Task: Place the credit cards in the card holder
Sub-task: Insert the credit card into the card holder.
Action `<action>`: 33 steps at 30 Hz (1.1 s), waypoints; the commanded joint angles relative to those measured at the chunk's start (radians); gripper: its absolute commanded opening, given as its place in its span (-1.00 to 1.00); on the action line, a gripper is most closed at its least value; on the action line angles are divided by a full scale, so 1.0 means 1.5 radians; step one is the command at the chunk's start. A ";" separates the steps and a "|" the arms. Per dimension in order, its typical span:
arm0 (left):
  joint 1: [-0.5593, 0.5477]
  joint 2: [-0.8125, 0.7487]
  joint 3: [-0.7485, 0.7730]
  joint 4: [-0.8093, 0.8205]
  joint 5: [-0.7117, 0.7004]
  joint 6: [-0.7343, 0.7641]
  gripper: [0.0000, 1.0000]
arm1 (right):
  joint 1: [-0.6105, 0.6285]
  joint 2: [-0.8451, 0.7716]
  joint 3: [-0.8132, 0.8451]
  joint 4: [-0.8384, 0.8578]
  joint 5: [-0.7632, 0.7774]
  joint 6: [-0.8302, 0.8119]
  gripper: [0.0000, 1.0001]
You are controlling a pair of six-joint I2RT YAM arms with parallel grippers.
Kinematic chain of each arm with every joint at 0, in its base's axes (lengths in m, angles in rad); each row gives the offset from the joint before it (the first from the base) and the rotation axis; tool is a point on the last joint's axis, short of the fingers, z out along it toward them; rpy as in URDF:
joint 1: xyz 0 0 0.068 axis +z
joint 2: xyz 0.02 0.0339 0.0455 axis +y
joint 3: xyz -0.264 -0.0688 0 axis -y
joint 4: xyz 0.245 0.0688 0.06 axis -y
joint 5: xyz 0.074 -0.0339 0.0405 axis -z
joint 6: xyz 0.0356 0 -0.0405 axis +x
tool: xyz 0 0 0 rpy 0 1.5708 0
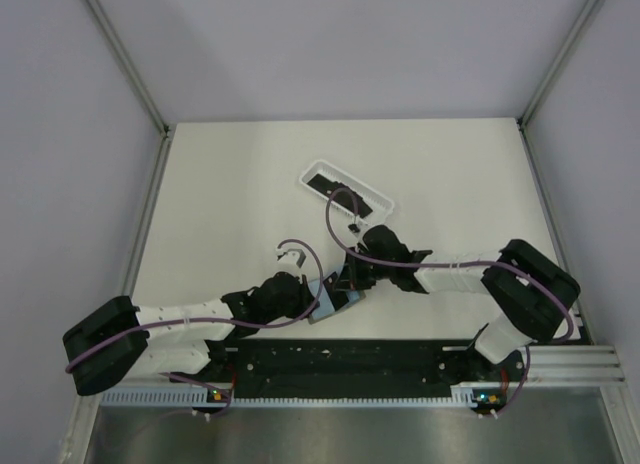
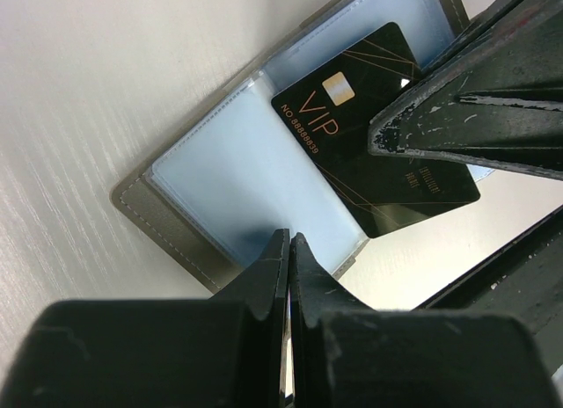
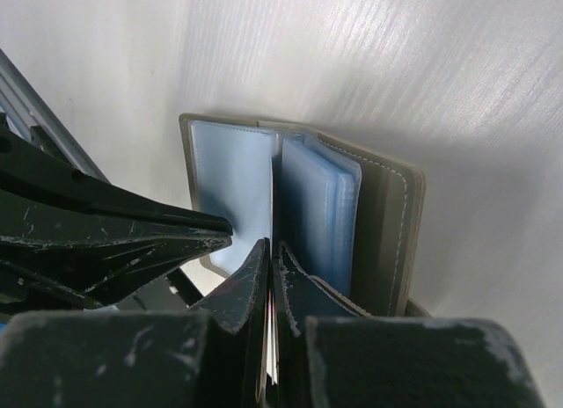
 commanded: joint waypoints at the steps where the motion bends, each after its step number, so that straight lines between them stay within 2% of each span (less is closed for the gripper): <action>1: -0.002 0.002 -0.015 -0.022 -0.016 0.000 -1.00 | -0.006 0.018 0.004 0.040 -0.008 0.008 -1.00; 33: -0.002 0.003 -0.018 -0.022 -0.016 -0.003 -1.00 | -0.006 0.111 0.001 0.136 -0.049 0.073 -1.00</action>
